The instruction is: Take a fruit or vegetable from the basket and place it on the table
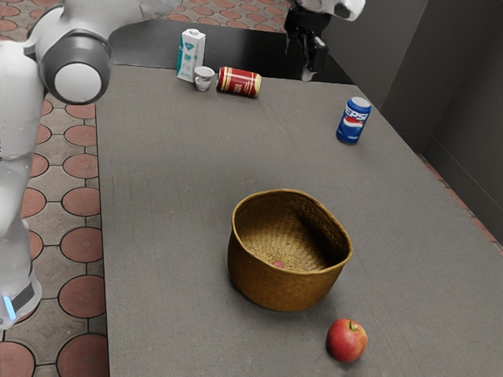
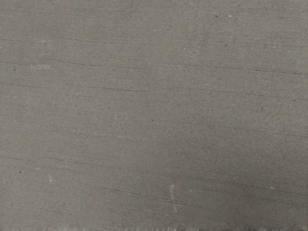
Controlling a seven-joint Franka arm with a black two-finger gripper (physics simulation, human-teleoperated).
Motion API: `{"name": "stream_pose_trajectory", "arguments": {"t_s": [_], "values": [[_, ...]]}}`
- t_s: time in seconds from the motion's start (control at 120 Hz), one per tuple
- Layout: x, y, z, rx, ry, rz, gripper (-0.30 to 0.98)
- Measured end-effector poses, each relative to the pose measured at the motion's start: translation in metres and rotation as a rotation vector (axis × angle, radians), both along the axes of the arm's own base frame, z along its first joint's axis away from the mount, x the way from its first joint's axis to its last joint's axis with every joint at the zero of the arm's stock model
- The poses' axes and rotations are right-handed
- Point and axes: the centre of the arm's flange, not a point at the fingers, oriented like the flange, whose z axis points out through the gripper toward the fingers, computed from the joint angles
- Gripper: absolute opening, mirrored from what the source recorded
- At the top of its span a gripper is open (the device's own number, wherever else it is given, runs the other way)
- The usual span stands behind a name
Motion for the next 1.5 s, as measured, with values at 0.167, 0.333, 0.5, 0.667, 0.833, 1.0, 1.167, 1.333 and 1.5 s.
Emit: {"name": "stream_pose_trajectory", "arguments": {"t_s": [0.167,0.333,0.5,0.667,0.833,1.0,1.167,1.333,1.5], "values": [[0.021,-0.007,-0.034,-0.017,0.056,0.013,0.69],[-0.038,0.010,-0.098,-0.157,0.194,0.085,0.69],[-0.071,-0.065,-0.099,-0.142,0.188,0.003,0.69],[-0.095,-0.227,-0.164,-0.126,0.281,-0.250,0.68],[-0.070,-0.257,-0.196,-0.172,0.272,-0.254,0.69],[-0.049,-0.273,-0.217,-0.202,0.249,-0.243,0.69],[-0.024,-0.259,-0.223,-0.223,0.216,-0.190,0.69],[-0.012,-0.260,-0.244,-0.228,0.222,-0.170,0.69],[-0.002,-0.248,-0.261,-0.228,0.231,-0.134,0.69]]}}
